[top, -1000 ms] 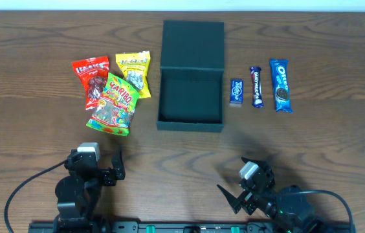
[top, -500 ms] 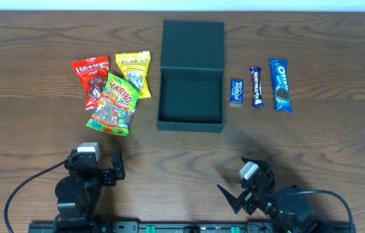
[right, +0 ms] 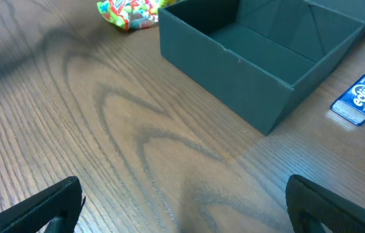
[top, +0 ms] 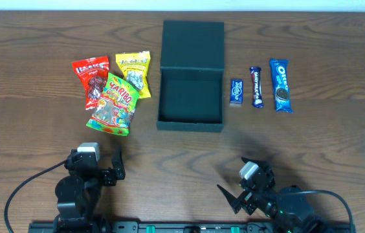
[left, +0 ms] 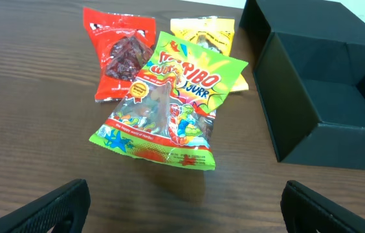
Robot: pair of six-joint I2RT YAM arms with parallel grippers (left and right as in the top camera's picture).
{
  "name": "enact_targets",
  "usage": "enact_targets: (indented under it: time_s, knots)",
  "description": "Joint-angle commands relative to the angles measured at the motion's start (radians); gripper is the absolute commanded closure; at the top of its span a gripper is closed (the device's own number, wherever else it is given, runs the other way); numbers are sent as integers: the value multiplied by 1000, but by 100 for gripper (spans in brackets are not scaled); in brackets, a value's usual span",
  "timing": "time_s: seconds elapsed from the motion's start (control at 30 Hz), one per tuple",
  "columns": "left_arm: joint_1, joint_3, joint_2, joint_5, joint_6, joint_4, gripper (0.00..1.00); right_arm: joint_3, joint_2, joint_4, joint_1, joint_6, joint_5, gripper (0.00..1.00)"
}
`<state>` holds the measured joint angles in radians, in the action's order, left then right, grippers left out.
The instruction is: Pack container
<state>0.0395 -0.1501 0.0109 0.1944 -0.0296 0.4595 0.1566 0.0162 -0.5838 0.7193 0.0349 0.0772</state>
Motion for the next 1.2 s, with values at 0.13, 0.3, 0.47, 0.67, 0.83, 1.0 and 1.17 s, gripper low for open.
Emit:
enact_targets:
  time_s: [0.13, 0.3, 0.47, 0.67, 0.83, 1.0, 1.17]
  knots:
    - [6, 20, -7, 42, -80, -4, 5, -6, -11, 1, 10, 14, -10, 1]
    - [6, 19, -7, 220, -322, 0, 5, -6, -11, 1, 10, 14, -10, 1]
    - [6, 19, -7, 316, -419, -8, 5, -6, -11, 1, 10, 15, -10, 1]
    - [6, 19, -6, 393, -468, -126, 5, -6, -11, 1, 10, 15, -10, 1]
    - [6, 2, 10, 388, -465, -253, 5, -6, -11, 1, 10, 14, -10, 1]
    - [6, -99, 151, 312, -352, -228, 5, -6, -11, 1, 10, 15, -10, 1]
    - [6, -223, 391, 257, -185, -223, 5, -6, -11, 1, 10, 14, -10, 1]
